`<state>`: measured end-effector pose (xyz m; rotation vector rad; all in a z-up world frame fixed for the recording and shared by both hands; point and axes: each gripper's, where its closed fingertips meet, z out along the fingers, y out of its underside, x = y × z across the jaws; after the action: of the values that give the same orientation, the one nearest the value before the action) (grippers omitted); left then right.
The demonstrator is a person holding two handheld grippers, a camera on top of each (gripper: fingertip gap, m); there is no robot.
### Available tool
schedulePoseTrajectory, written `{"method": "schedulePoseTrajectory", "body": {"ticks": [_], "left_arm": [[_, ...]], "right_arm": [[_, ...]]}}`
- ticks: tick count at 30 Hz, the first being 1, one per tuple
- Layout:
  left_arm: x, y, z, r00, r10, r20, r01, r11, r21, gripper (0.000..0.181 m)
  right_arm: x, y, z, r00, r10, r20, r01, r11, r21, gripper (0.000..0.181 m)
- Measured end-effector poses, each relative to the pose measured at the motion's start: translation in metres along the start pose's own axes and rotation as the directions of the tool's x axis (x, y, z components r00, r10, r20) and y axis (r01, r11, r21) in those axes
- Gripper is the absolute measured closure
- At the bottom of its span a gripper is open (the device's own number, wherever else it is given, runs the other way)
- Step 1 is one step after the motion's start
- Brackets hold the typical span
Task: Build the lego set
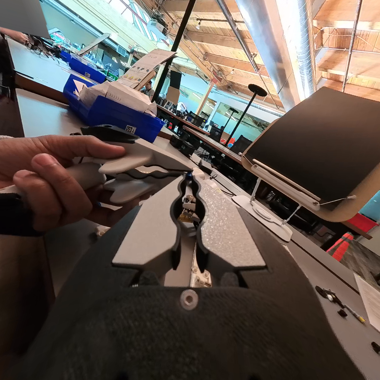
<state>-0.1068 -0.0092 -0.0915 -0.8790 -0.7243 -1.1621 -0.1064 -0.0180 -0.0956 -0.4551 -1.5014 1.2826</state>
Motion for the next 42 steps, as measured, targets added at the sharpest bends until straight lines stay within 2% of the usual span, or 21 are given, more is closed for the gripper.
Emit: {"method": "schedulePoseTrajectory", "body": {"ticks": [9, 14, 17, 20, 22, 23, 25, 27, 30, 35, 37, 42], "left_arm": [[-0.003, 0.0, 0.0, 1.0, -0.009, 0.006, 0.009, 1.0, -0.016, 0.178], [-0.007, -0.003, -0.002, 0.997, 0.048, 0.061, -0.046, 0.998, -0.038, 0.172], [-0.004, -0.026, -0.012, 0.986, 0.13, 0.102, -0.129, 0.991, -0.022, 0.166], [0.008, -0.065, -0.034, 0.944, 0.278, 0.18, -0.284, 0.959, 0.01, 0.165], [0.017, -0.097, -0.056, 0.858, 0.425, 0.29, -0.447, 0.894, 0.013, 0.165], [0.018, -0.114, -0.071, 0.786, 0.494, 0.371, -0.532, 0.846, 0.0, 0.165], [0.018, -0.147, -0.103, 0.606, 0.589, 0.535, -0.668, 0.741, -0.058, 0.166], [0.012, -0.17, -0.131, 0.418, 0.626, 0.658, -0.736, 0.658, -0.159, 0.165], [-0.012, -0.179, -0.153, 0.209, 0.664, 0.718, -0.699, 0.615, -0.365, 0.162], [-0.056, -0.191, -0.163, -0.073, 0.755, 0.651, -0.549, 0.515, -0.659, 0.161], [-0.068, -0.197, -0.165, -0.109, 0.766, 0.633, -0.489, 0.513, -0.705, 0.159], [-0.088, -0.2, -0.17, -0.103, 0.77, 0.63, -0.378, 0.555, -0.741, 0.158]], "right_arm": [[-0.001, 0.001, -0.001, 1.0, 0.0, 0.009, 0.0, 1.0, -0.003, 0.179], [-0.001, 0.002, -0.002, 0.999, 0.045, 0.031, -0.045, 0.999, -0.008, 0.18], [-0.001, 0.002, -0.003, 0.997, 0.068, 0.038, -0.068, 0.998, -0.004, 0.179], [-0.001, 0.003, -0.003, 0.994, 0.093, 0.05, -0.092, 0.996, -0.008, 0.179], [0.0, 0.004, -0.003, 0.992, 0.114, 0.055, -0.114, 0.993, -0.007, 0.179], [0.001, 0.004, -0.003, 0.99, 0.127, 0.056, -0.127, 0.992, -0.005, 0.179], [0.004, 0.004, -0.003, 0.986, 0.158, 0.057, -0.158, 0.987, 0.001, 0.18], [0.007, 0.005, -0.003, 0.981, 0.187, 0.055, -0.188, 0.982, 0.005, 0.179], [0.011, 0.006, -0.003, 0.975, 0.215, 0.051, -0.216, 0.976, 0.008, 0.179], [0.013, 0.007, -0.003, 0.974, 0.221, 0.046, -0.222, 0.975, 0.012, 0.179], [0.013, 0.007, -0.003, 0.974, 0.22, 0.044, -0.221, 0.975, 0.011, 0.179], [0.013, 0.008, -0.003, 0.974, 0.223, 0.044, -0.224, 0.975, 0.011, 0.179]]}}
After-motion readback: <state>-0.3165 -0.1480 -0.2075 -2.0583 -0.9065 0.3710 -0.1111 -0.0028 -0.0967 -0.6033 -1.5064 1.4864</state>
